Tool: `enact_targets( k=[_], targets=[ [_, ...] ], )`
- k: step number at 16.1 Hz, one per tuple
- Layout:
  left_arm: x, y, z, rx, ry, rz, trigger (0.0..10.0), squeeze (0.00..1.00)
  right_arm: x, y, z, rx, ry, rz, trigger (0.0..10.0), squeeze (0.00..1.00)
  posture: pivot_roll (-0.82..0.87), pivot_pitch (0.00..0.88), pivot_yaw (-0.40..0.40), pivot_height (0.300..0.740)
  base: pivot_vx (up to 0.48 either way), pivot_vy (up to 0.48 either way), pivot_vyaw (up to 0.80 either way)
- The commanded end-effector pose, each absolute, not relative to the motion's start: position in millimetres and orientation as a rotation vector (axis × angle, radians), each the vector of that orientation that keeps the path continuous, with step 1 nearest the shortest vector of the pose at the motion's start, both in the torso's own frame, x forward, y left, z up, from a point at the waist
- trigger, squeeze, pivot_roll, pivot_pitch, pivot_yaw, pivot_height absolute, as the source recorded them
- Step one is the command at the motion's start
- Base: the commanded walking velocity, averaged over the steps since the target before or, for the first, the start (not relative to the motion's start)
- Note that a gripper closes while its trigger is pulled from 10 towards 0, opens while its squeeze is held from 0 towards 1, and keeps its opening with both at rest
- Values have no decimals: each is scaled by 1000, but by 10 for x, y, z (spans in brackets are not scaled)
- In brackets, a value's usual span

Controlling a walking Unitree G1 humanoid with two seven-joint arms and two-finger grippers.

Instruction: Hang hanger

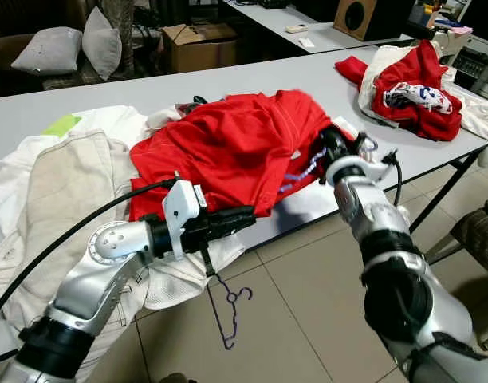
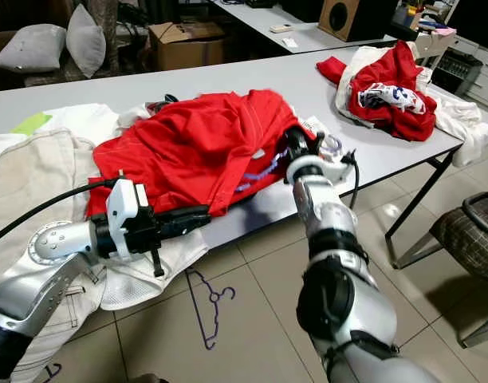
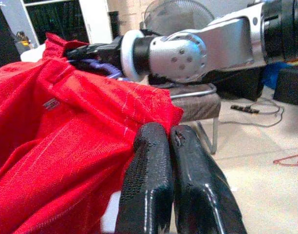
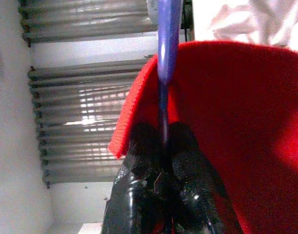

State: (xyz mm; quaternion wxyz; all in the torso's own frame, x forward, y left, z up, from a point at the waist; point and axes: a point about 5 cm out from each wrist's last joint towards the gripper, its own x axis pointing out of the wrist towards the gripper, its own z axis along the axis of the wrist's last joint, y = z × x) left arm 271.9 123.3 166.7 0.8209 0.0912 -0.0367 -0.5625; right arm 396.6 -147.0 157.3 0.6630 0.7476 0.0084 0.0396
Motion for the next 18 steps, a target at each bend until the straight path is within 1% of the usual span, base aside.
enact_targets(
  k=[1, 2, 4, 5, 6, 7, 8, 9, 12, 13, 15, 16, 17, 18],
  targets=[
    [2670, 1051, 1758, 170, -106, -1288, 0, 0, 4012, -1585, 1688, 1660, -68, 50, 10000, 0, 22, 0, -88, 740, 0, 0, 0],
    [2661, 991, 1788, 157, -115, -1309, 0, 0, 4019, -1556, 1684, 1654, -62, 41, 10000, 0, 22, 0, -88, 740, 0, 0, 0],
    [2702, 864, 1864, 137, -165, -1302, 0, 0, 4030, -1416, 1688, 1634, -15, 73, 10000, 0, 26, 0, -90, 740, 0, 0, 0],
    [2757, 807, 1926, 132, -204, -1275, 0, 0, 4028, -1278, 1684, 1566, 43, 122, 10000, 0, 23, 0, -89, 740, 0, 0, 0],
    [2814, 791, 1988, 131, -231, -1245, 0, 0, 4016, -1149, 1664, 1476, 106, 171, 10000, 0, 23, 0, -89, 740, 0, 0, 0],
    [2872, 799, 2080, 116, -256, -1211, 0, 0, 3995, -1045, 1640, 1434, 162, 210, 10000, 0, 23, 0, -89, 740, 0, 0, 0],
    [2917, 832, 2135, 130, -265, -1178, 0, 0, 3978, -1011, 1638, 1451, 185, 234, 10000, 0, 14, 0, -83, 740, 0, 0, 0],
    [2956, 871, 2205, 128, -280, -1148, 0, 0, 3952, -995, 1649, 1452, 215, 270, 10000, 0, 14, 0, -83, 740, 0, 0, 0],
    [2969, 860, 2298, 143, -305, -1140, 0, 0, 3869, -1005, 1676, 1395, 259, 342, 10000, 0, -3, 0, -72, 740, 0, 0, 0],
    [2972, 877, 2318, 179, -296, -1125, 0, 0, 3815, -1045, 1725, 1367, 264, 369, 10000, 0, -9, 0, -68, 740, 0, 0, 0],
    [3048, 990, 2266, 292, -242, -1033, 0, 0, 3711, -1116, 1835, 1373, 264, 399, 10000, 0, -9, 0, -68, 740, 0, 0, 0],
    [3064, 1015, 2260, 303, -233, -1014, 78, 0, 3685, -1123, 1854, 1371, 268, 406, 10000, 0, -9, 0, -68, 740, 0, 0, 0],
    [3098, 1068, 2300, 282, -217, -957, 5294, 0, 3591, -1146, 1900, 1316, 278, 424, 10000, 0, -26, 0, -60, 740, 0, 0, 0],
    [3078, 1112, 2306, 249, -170, -957, 10000, 918, 3504, -1229, 1953, 1286, 259, 400, 10000, 0, -36, 0, -58, 740, 0, 0, 0]
  ],
)
